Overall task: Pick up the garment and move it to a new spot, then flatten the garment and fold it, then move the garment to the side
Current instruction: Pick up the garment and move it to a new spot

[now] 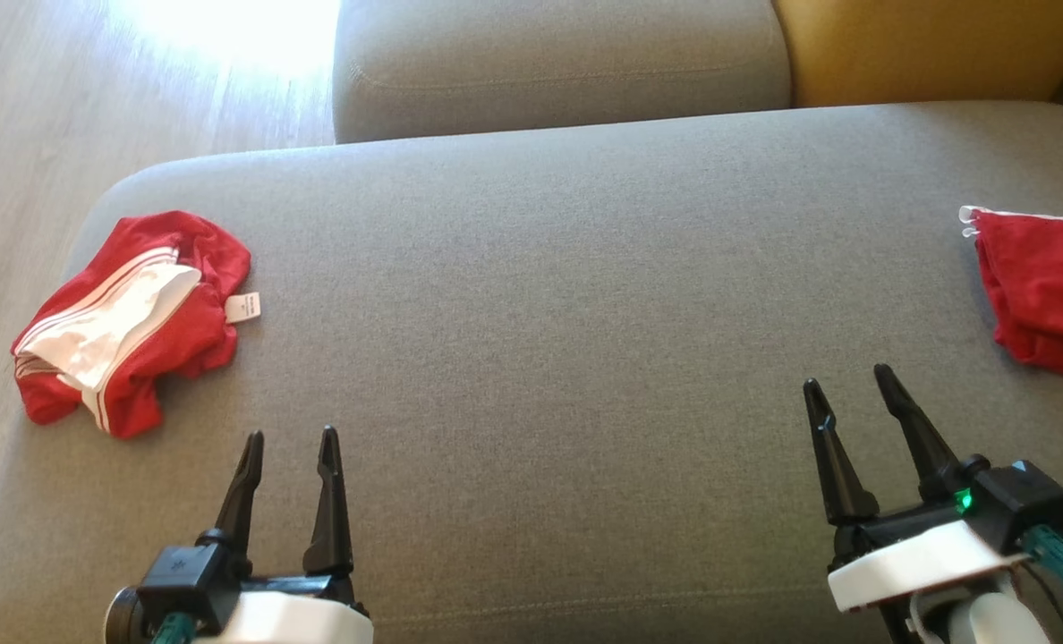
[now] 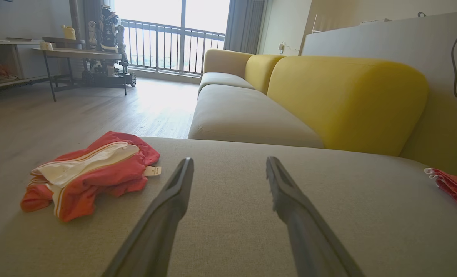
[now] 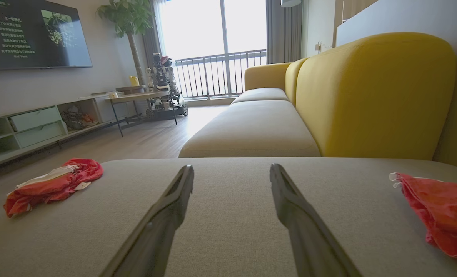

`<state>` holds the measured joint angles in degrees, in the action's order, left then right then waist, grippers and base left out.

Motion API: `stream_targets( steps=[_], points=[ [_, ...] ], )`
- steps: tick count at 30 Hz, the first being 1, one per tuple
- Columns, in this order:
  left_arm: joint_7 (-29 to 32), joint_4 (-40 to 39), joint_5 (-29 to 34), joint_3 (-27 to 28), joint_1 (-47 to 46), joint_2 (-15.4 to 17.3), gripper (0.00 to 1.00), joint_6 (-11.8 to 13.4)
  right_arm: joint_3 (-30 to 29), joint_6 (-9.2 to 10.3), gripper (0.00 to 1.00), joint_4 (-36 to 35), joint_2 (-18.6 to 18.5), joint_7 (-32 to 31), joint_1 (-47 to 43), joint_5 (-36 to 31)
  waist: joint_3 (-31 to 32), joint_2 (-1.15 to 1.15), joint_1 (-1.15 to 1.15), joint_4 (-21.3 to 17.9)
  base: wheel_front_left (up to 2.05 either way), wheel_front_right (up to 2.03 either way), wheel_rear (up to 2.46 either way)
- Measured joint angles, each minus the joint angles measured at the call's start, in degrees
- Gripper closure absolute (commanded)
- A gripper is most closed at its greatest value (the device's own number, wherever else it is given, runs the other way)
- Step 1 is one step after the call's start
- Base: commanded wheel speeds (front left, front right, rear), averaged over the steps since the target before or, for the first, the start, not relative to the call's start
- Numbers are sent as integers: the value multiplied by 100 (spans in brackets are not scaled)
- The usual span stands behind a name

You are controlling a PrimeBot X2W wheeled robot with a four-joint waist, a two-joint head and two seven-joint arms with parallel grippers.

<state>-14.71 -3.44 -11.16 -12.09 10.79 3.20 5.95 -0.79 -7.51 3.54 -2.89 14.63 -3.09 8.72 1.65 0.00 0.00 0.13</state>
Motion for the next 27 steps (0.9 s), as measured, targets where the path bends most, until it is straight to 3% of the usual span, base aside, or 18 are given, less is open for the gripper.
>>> stream_targets(
  steps=[18, 27],
  points=[
    [0, 57, 1, 11, 1, 0, 0, -47, 54, 0, 0, 90, 1, 0, -137, 144, -5, 0, 0, 46, 0, 0, 0],
    [0, 64, -4, -10, -2, 0, 0, 48, 222, 0, 0, 112, 3, 0, -141, 144, 42, 0, 0, 434, 0, 0, 0]
  ],
)
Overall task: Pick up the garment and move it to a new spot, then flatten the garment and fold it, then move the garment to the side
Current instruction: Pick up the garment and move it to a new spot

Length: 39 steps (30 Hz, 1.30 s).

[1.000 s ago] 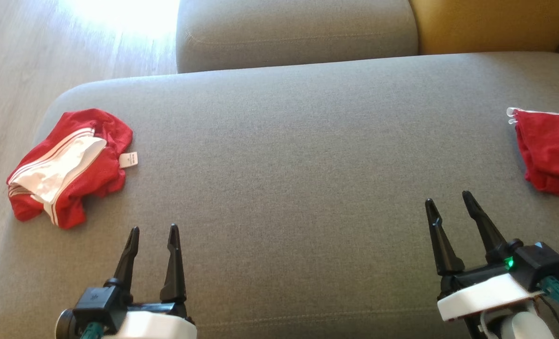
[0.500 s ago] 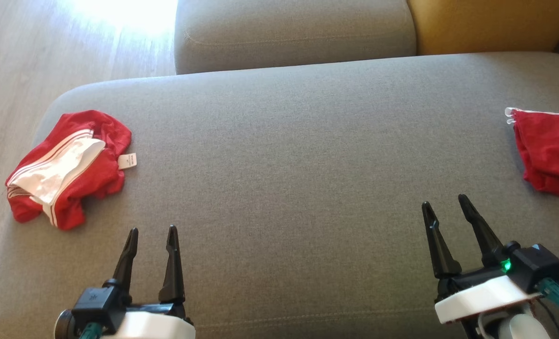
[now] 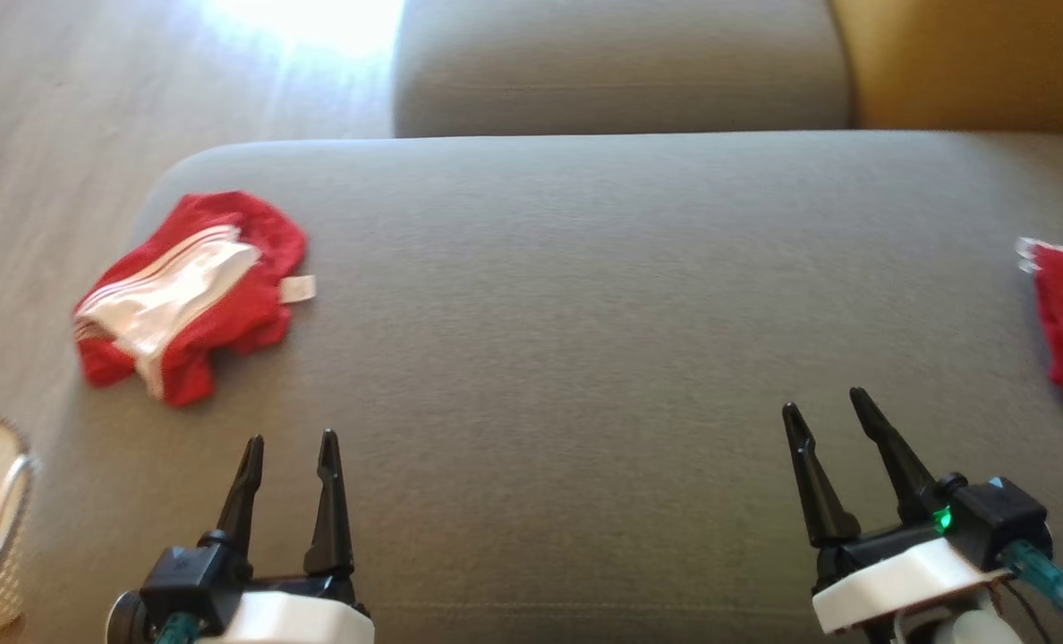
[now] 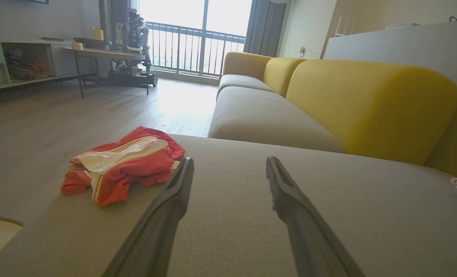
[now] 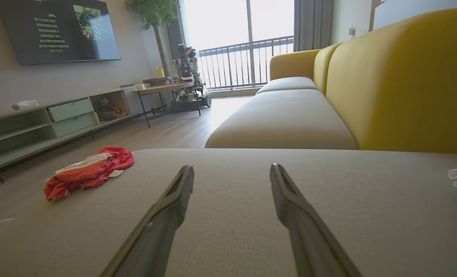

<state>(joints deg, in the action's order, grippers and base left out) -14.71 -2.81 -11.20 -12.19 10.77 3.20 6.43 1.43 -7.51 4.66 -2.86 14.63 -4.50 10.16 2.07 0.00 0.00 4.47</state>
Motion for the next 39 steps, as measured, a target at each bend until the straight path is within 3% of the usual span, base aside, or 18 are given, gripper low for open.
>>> stream_targets(
  steps=[14, 21, 30, 35, 39],
  points=[
    [0, -58, -162, 18, 107, 2, 0, 98, 202, 0, 0, 7, 21, 0, -199, 52, 124, 0, 0, 1327, 0, 0, 0],
    [0, -103, -145, 29, 222, 4, 0, 115, 249, 0, 0, 24, 26, 0, -226, 52, 216, 0, 0, 1802, 0, 0, 0],
    [0, -292, -118, 259, -166, 4, 0, 48, 286, 0, 0, 27, 34, 0, -366, 16, 104, 0, 0, 1907, 0, 0, 0],
    [-1, 241, 56, 404, -1287, 51, 0, -242, 254, 0, 0, 21, 36, 0, -357, -170, -184, 0, 0, 1845, 0, 0, 0],
    [179, 1092, 58, 586, -2481, 225, 0, -300, 209, 0, 0, -59, 36, 0, -250, -403, -541, 0, 0, 1760, 0, 0, 0]
  ],
)
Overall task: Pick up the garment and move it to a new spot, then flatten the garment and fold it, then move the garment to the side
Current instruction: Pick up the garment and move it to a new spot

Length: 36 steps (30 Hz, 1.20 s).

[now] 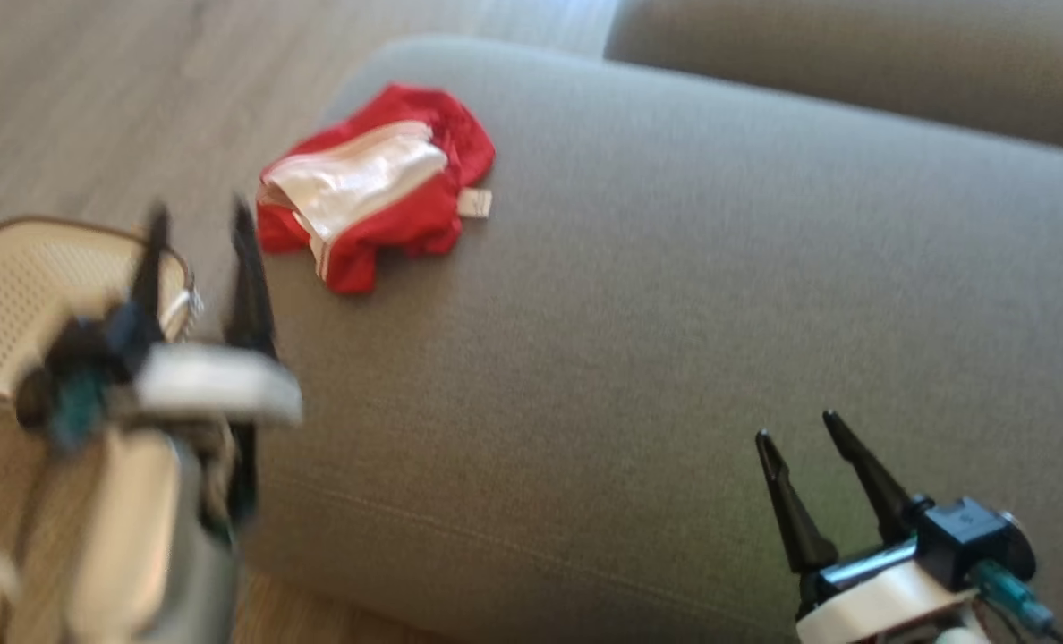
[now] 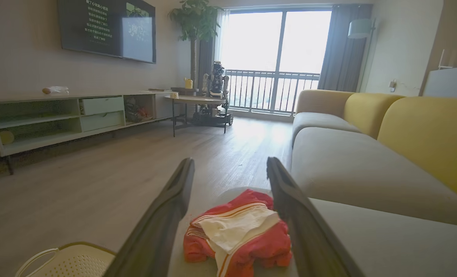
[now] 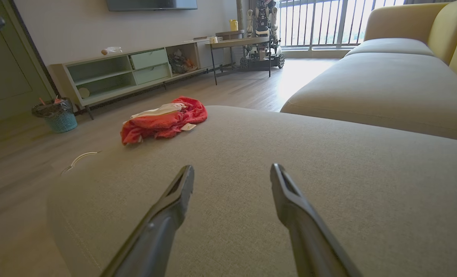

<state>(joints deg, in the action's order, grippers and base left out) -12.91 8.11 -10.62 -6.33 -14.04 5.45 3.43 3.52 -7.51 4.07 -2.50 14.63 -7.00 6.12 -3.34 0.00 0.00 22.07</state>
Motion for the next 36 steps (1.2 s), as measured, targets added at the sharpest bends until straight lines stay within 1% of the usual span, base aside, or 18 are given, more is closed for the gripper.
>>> stream_targets(
  steps=[4, 6, 7, 9, 14, 19, 24, 27, 31, 34, 35, 36],
  points=[
    [570, 871, -174, 155, -1336, 71, 0, -97, -93, 0, 0, -67, -1, 0, 274, -221, -417, 0, 0, -111, 0, 0, 0],
    [964, 1422, -314, 147, -1912, 91, 0, -227, -123, 0, 0, -116, -4, 0, 423, -313, -631, 0, 1, -176, 0, 0, 0],
    [1163, 1709, -315, 105, -2162, 129, 0, -347, -126, 0, 0, -142, -14, 0, 486, -331, -740, 0, 1, -210, 0, 0, 0],
    [1459, 2242, -358, 110, -2588, 156, 0, -430, -130, 0, 0, -215, -49, 0, 595, -331, -950, 0, 1, -280, 0, 0, 0],
    [2398, 3718, -441, 87, -3535, 219, 0, -444, -116, 0, 0, -325, -237, 0, 852, -330, -1469, 0, 2, -463, 0, 0, 0],
    [2964, 4735, -444, 68, -4152, 244, 0, -444, -118, 0, 0, -378, -377, 0, 1101, -330, -1890, 0, 2, -667, 0, 0, 0],
    [2988, 5252, -391, -79, -4470, 297, 0, -459, -136, 0, 0, -458, -475, 0, 1233, -330, -2224, 0, 2, -840, 0, 0, 0],
    [2985, 5511, -393, -88, -4565, 315, 0, -553, -190, 0, 0, -541, -498, 0, 1296, -330, -2383, 0, 1, -914, 0, 0, 0],
    [2843, 5727, -408, -123, -4748, 336, 0, -577, -247, 0, 0, -584, -525, 0, 1365, -330, -2538, 0, 1, -954, 0, 0, 0],
    [2625, 5848, -409, -183, -4816, 348, 0, -653, -248, 0, 0, -591, -537, 0, 1365, -328, -2577, 0, 1, -955, 0, 0, 0],
    [2582, 5892, -409, -207, -4817, 352, 100, -713, -243, 0, 0, -591, -538, 0, 1366, -328, -2568, 0, 1, -956, 0, 0, 0],
    [2532, 5924, -410, -224, -4818, 350, 100, -786, -233, 0, 0, -590, -537, 0, 1373, -328, -2550, 0, 1, -959, 0, 0, 0]
  ],
)
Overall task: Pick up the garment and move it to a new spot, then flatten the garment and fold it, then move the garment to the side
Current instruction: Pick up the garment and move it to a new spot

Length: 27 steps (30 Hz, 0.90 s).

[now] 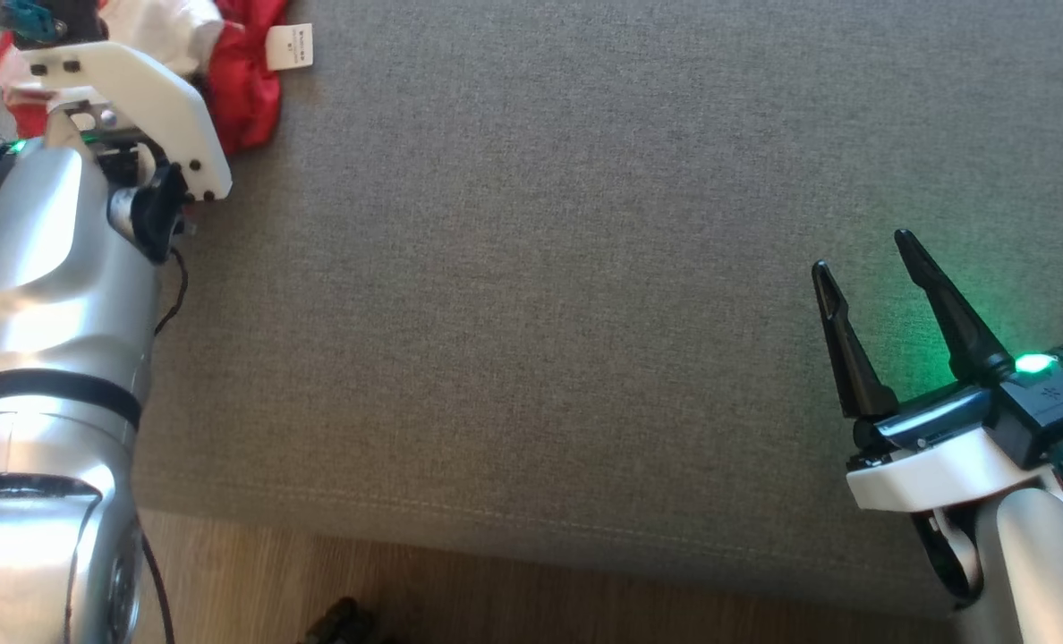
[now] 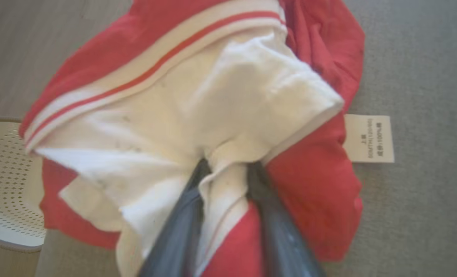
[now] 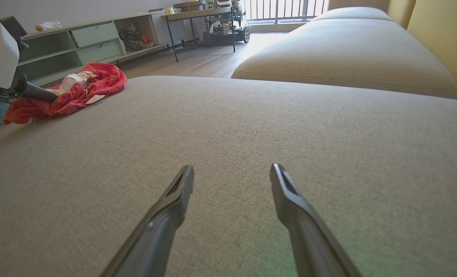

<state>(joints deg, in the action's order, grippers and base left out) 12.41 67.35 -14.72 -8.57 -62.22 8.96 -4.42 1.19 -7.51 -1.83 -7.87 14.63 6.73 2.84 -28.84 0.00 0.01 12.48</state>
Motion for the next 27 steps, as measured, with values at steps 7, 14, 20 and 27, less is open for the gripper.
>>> stream_targets(
  steps=[7, 14, 20, 27],
  points=[
    [-1139, 45, 10, -147, 95, 1, 100, -148, 89, 0, 0, 86, 11, 0, 30, 9, 232, 0, 0, -15, 0, 0, 0],
    [-2357, -153, 357, -554, 110, 146, 100, -204, 279, 0, 0, 215, 138, 0, 26, 37, 767, 0, 0, -110, 0, 0, 0],
    [-2615, -571, 561, -962, 115, 159, 100, -266, 375, 0, 0, 245, 333, 0, -31, 105, 1331, 0, -1, -344, 0, 0, 0],
    [-2664, -1408, 608, -1481, 230, 127, 100, -276, 564, 0, 0, -1, 432, 0, -49, 171, 1761, 0, -1, -1078, 0, 0, 0]
  ],
)
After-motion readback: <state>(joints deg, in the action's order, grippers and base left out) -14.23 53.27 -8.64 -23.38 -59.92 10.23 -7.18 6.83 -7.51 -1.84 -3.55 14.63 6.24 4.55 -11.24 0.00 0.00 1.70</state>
